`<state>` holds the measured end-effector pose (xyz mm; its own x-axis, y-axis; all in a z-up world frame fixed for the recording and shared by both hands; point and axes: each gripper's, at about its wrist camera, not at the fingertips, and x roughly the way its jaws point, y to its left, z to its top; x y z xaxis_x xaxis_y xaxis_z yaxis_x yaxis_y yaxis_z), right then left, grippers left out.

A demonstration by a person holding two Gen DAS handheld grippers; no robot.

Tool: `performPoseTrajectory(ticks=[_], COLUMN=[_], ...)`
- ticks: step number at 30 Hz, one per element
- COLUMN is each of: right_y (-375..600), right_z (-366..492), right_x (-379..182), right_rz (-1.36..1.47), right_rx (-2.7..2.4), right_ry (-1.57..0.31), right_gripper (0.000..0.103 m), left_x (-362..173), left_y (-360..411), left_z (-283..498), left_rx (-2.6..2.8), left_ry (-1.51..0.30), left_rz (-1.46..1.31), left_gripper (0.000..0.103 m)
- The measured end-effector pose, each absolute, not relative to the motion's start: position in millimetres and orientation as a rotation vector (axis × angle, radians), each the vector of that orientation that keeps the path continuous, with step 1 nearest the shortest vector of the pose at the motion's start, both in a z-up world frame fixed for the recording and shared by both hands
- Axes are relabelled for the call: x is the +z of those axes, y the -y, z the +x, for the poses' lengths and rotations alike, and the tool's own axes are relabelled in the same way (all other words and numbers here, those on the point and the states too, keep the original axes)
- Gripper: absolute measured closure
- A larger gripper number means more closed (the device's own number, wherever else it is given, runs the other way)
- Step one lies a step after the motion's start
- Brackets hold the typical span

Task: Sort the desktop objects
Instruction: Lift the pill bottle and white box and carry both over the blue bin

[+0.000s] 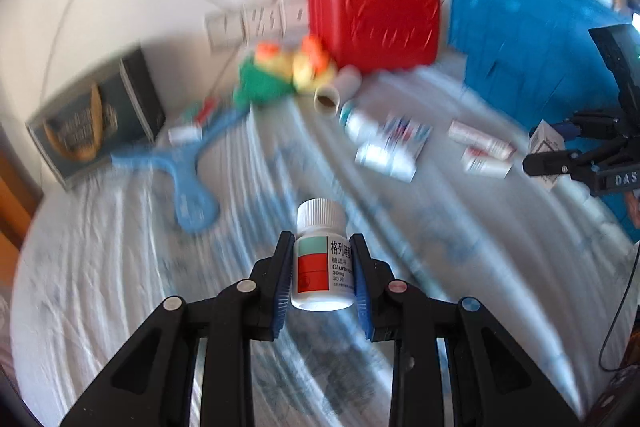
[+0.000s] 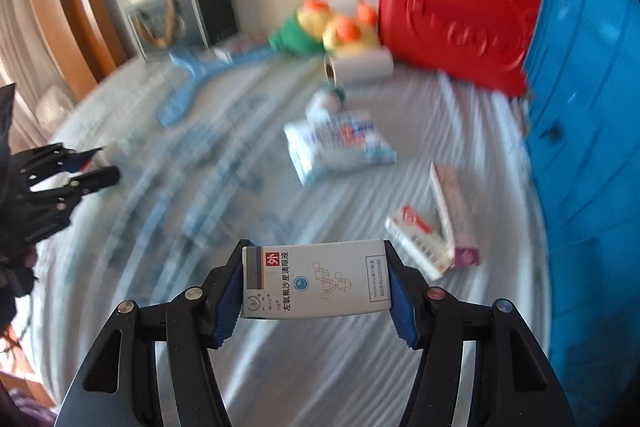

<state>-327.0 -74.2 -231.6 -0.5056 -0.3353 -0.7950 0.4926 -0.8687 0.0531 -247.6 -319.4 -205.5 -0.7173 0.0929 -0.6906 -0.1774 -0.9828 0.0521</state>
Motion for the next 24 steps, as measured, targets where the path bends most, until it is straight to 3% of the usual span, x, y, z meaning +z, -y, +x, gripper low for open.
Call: performPoseTrajectory(ticks=[8, 15, 24], right_y=[42.3, -26.8, -163.4], right_z=[-243.3, -163.8, -147.6], right_x=[-106.2, -6.9, 51.5], right_rz=[0.970, 0.810, 0.764], right_rx=[-2.553, -2.785, -3.073], right_ry=[-0.154, -0.139, -0.059], right_gripper=[0.042, 0.042, 0.042], left_x=[-102.9, 3.0, 74.4], left_y=[250.5, 141.3, -17.7], left_z=[-223.6, -202.6, -211.5], left_rx=[2.736, 2.577, 2.429], left_ry=[-0.308, -0.363, -0.397], left_rz=[-0.775, -0.427, -0.265], left_gripper=[0.076, 0.076, 0.076])
